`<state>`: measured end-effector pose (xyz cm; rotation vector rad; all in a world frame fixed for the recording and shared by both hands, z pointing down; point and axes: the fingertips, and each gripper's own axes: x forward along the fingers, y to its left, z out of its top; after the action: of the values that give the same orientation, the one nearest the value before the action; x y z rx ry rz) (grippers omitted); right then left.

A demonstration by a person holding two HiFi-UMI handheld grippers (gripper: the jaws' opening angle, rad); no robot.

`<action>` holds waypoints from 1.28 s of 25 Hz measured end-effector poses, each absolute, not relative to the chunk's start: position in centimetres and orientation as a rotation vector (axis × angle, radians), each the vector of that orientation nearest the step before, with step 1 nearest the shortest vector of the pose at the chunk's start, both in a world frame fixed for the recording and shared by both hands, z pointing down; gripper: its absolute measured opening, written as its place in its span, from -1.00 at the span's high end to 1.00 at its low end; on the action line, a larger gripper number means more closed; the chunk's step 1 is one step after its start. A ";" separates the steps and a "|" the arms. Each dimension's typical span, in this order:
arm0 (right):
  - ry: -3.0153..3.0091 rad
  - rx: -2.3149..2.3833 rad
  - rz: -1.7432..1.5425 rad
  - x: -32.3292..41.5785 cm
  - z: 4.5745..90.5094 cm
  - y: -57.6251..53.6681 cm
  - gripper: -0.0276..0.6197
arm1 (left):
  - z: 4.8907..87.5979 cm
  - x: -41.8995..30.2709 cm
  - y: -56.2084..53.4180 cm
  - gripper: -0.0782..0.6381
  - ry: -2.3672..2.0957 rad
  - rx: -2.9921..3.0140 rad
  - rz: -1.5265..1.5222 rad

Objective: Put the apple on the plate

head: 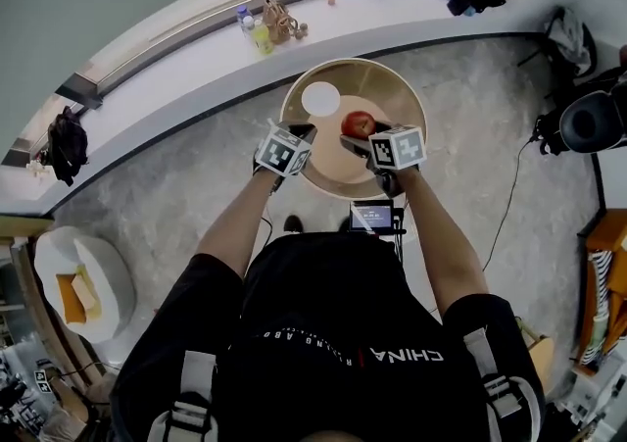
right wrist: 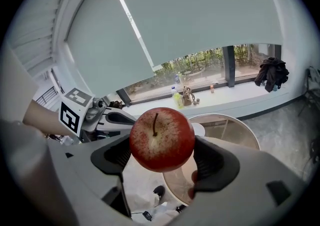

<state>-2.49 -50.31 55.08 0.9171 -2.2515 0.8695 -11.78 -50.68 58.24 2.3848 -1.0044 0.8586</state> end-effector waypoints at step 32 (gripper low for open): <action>-2.122 0.894 0.731 -4.2 78.3 -67.1 -0.33 | 77.8 -12.2 -65.6 0.73 -0.978 2.301 0.971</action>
<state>-4.21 -67.12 78.26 0.8940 -2.1220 0.7311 -12.16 -65.58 77.80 2.3014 -0.9785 0.9710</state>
